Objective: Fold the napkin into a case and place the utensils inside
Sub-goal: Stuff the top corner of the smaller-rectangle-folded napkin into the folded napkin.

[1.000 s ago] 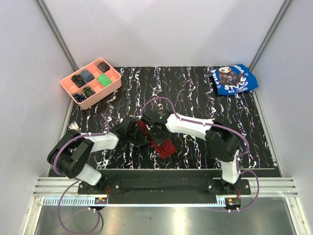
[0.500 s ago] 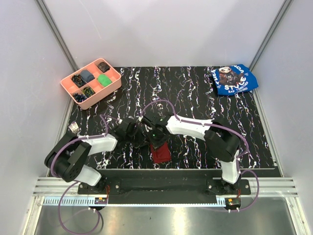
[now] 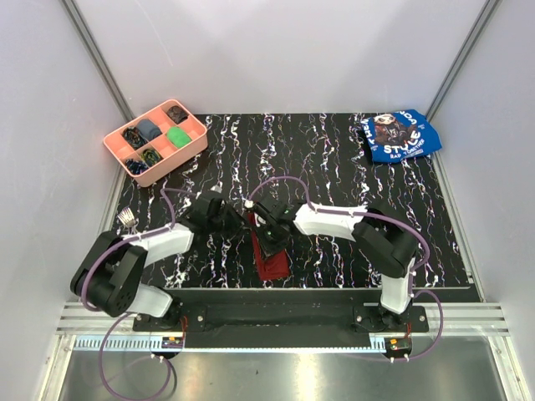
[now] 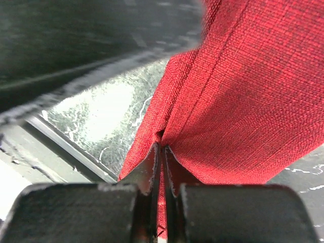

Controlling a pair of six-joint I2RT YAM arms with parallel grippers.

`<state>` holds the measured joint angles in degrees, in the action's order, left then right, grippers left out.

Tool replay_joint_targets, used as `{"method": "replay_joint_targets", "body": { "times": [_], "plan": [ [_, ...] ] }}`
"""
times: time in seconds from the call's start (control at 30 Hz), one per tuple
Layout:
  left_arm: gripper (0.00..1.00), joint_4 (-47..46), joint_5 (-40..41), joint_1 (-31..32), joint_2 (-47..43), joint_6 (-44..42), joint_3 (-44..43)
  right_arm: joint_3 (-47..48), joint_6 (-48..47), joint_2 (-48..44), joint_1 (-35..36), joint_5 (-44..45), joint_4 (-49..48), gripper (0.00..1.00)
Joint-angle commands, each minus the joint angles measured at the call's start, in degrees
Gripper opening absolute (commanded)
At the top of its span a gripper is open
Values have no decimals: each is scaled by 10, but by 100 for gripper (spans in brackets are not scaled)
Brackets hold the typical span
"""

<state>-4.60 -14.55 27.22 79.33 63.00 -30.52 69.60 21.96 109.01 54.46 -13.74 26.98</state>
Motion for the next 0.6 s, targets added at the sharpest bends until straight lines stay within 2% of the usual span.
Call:
{"method": "replay_joint_targets", "body": {
  "times": [0.0, 0.17, 0.3, 0.43, 0.57],
  "plan": [
    [14, -87, -48, -2, 31, 15, -23, -34, 21, -13, -3, 2, -63, 4],
    [14, -100, -57, 2, 70, 17, -39, -42, 27, -25, -4, 1, -72, 5],
    [13, -93, -46, 0, 128, 12, -40, -47, 37, -42, -4, 2, -71, 14],
    [11, -74, -32, -5, 149, -2, -41, -58, 48, -88, -4, 7, -47, 25],
    [11, -56, -9, -10, 137, -16, -31, -97, 68, -144, -4, 19, -35, 43]
  ]
}}
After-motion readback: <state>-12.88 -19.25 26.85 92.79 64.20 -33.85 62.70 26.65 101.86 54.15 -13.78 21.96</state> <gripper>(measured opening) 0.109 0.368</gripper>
